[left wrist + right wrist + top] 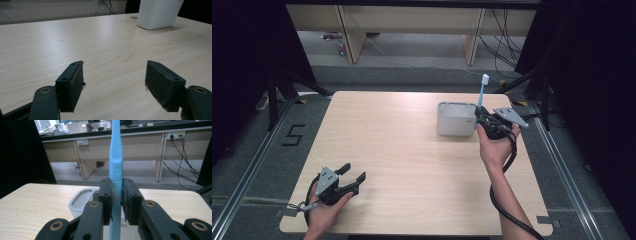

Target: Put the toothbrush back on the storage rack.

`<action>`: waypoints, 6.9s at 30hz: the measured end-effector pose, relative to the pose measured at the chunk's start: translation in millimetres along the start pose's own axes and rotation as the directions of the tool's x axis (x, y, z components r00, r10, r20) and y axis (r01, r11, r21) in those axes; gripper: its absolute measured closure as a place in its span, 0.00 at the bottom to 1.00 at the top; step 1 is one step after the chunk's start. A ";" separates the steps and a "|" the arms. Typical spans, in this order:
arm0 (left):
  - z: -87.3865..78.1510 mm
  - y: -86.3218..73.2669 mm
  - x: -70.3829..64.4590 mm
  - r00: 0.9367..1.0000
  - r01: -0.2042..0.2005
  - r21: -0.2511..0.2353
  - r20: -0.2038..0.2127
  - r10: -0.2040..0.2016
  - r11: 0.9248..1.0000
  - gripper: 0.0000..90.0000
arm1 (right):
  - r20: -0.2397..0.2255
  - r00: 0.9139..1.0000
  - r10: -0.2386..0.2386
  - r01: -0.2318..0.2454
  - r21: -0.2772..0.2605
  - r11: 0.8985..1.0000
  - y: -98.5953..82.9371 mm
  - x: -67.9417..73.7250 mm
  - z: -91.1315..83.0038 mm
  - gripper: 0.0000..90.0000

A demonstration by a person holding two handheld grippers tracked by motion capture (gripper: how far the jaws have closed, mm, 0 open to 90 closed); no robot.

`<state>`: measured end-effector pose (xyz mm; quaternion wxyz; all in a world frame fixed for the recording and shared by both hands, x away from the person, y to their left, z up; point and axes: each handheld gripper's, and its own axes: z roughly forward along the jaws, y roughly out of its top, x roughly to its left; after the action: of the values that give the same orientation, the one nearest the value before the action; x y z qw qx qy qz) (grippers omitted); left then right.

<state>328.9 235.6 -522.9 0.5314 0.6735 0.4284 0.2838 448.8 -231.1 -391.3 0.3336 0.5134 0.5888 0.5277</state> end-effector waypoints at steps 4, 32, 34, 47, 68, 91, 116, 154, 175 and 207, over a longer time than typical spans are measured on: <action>0.0 0.0 0.2 1.000 0.002 0.000 -0.001 -0.002 1.000 0.34 | 0.000 1.000 -0.005 0.005 -0.009 1.000 -0.3 -0.9 1.4 0.88; 0.0 -0.1 -0.1 1.000 -0.002 -0.002 0.001 0.002 1.000 0.34 | 0.030 0.999 -0.031 0.032 -0.037 0.999 14.7 -2.8 18.3 0.88; 0.0 -0.1 -0.1 1.000 -0.002 -0.002 0.001 0.002 1.000 0.34 | 0.036 0.999 -0.027 0.028 -0.041 0.999 15.5 -3.3 19.5 0.88; -0.4 -0.2 0.1 1.000 0.002 -0.003 -0.001 -0.002 1.000 0.34 | 0.051 0.998 -0.036 0.039 -0.050 0.998 18.4 -7.1 28.0 0.88; -0.3 -0.2 -1.1 1.000 -0.008 -0.004 -0.002 0.008 1.000 0.35 | 0.072 0.997 -0.033 0.038 -0.061 0.997 20.4 -12.1 37.5 0.88; -0.7 -0.4 -1.1 1.000 -0.020 -0.011 -0.001 0.020 1.000 0.35 | 0.065 0.997 -0.041 0.045 -0.067 0.997 21.3 -11.6 50.3 0.88; -1.2 -0.4 -1.0 1.000 -0.022 -0.011 -0.004 0.022 1.000 0.36 | 0.077 0.996 -0.033 0.037 -0.060 0.998 17.9 -13.8 60.6 0.88; -0.6 -0.2 -1.1 1.000 -0.016 -0.007 -0.004 0.016 1.000 0.36 | 0.080 0.994 -0.072 0.073 -0.014 0.997 3.1 -22.1 71.2 0.88; -0.6 -0.3 -1.0 1.000 -0.015 -0.008 -0.003 0.015 1.000 0.36 | 0.093 0.994 -0.060 0.060 0.003 0.998 -5.5 -22.4 71.5 0.88; -0.5 -0.2 -1.2 1.000 -0.017 -0.006 -0.003 0.017 1.000 0.36 | 0.086 0.993 -0.076 0.072 0.048 0.996 -16.0 -22.4 65.7 0.88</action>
<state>327.8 234.8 -522.9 0.5303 0.6750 0.4227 0.2907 511.8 -232.9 -424.6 0.3669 0.5213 0.6040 0.4784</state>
